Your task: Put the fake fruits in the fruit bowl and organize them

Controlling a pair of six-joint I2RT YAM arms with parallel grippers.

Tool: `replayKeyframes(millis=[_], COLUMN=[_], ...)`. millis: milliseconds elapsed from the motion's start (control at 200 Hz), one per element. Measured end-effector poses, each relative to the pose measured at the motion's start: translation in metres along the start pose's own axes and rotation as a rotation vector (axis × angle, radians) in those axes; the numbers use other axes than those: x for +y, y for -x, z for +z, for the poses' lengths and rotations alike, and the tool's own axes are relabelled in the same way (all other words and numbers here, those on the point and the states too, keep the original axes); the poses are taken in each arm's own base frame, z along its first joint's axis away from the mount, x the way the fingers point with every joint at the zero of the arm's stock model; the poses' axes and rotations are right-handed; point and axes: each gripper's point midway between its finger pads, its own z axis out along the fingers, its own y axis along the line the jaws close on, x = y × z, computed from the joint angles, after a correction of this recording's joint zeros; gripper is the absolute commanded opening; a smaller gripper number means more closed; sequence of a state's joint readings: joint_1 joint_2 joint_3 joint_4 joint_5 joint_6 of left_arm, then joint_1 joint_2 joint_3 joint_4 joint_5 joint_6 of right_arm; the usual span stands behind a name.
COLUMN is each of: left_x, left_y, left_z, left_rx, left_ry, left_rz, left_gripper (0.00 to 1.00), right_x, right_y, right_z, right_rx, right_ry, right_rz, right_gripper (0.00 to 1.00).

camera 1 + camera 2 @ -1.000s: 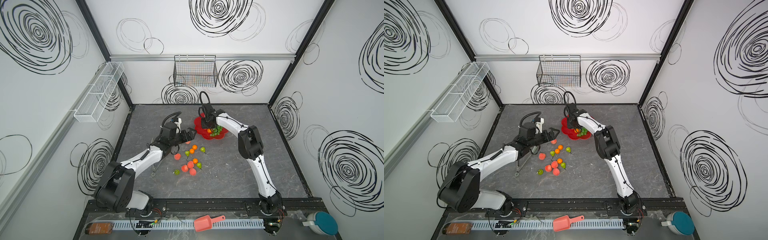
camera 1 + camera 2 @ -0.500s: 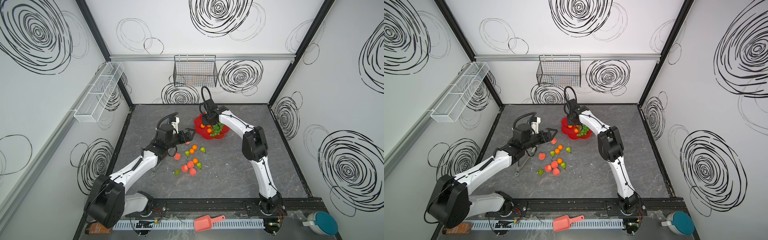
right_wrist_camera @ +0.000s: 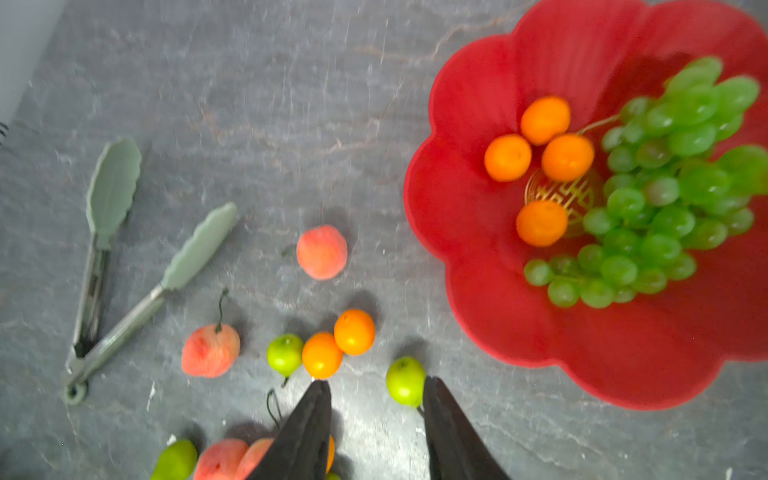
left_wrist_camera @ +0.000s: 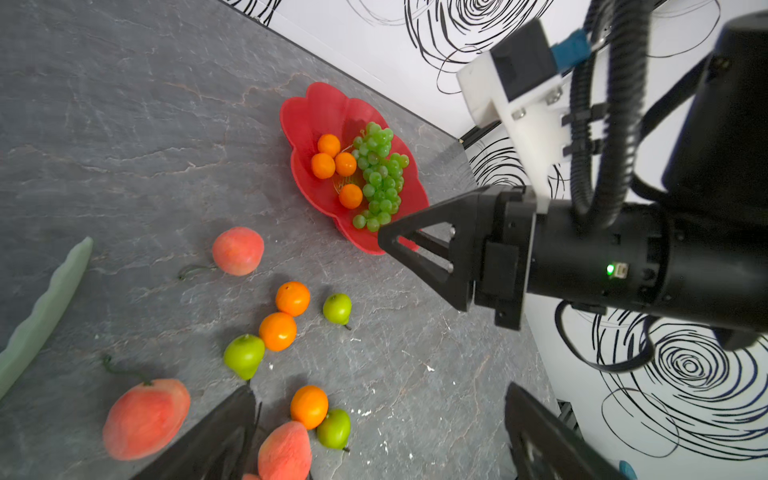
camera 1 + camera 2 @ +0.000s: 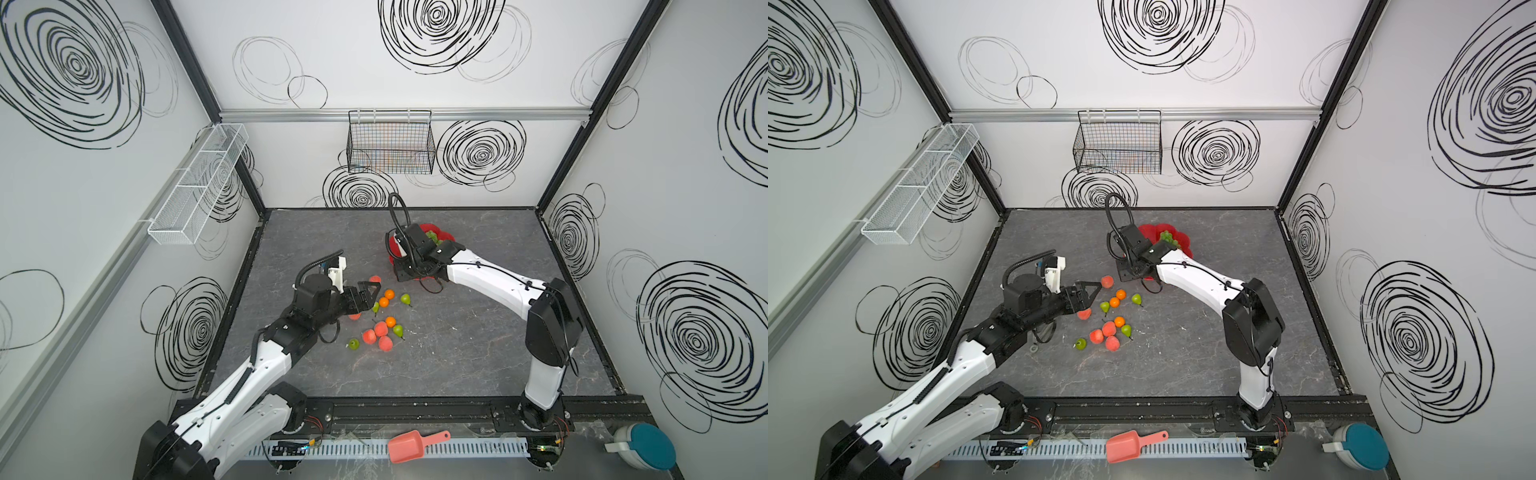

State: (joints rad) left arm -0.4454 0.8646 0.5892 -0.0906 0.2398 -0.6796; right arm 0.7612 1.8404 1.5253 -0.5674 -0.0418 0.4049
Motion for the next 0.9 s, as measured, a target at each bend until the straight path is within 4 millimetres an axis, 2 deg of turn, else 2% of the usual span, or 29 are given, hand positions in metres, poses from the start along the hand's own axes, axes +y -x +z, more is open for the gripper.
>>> replayKeyframes(millis=[205, 405, 605, 900], left_x=[0.011, 0.025, 0.016, 0.023], left_y=[-0.025, -0.060, -0.086, -0.090], left_z=[-0.017, -0.018, -0.016, -0.019], left_rx=[0.034, 0.112, 0.171, 0.148], left_ry=[0.031, 0.062, 0.050, 0.079], left_rz=[0.010, 0.002, 0.017, -0.007], left_gripper=[0.96, 0.96, 0.96, 0.96], right_x=[0.010, 0.034, 0.052, 0.056], right_y=[-0.051, -0.090, -0.111, -0.120], right_z=[0.007, 0.018, 0.031, 0.038], right_rx=[0.085, 0.177, 0.229, 0.255], right_ry=[0.041, 0.110, 0.141, 0.143], right_rz=[-0.019, -0.051, -0.080, -0.072], right_gripper=[0.45, 0.47, 0.47, 0.46])
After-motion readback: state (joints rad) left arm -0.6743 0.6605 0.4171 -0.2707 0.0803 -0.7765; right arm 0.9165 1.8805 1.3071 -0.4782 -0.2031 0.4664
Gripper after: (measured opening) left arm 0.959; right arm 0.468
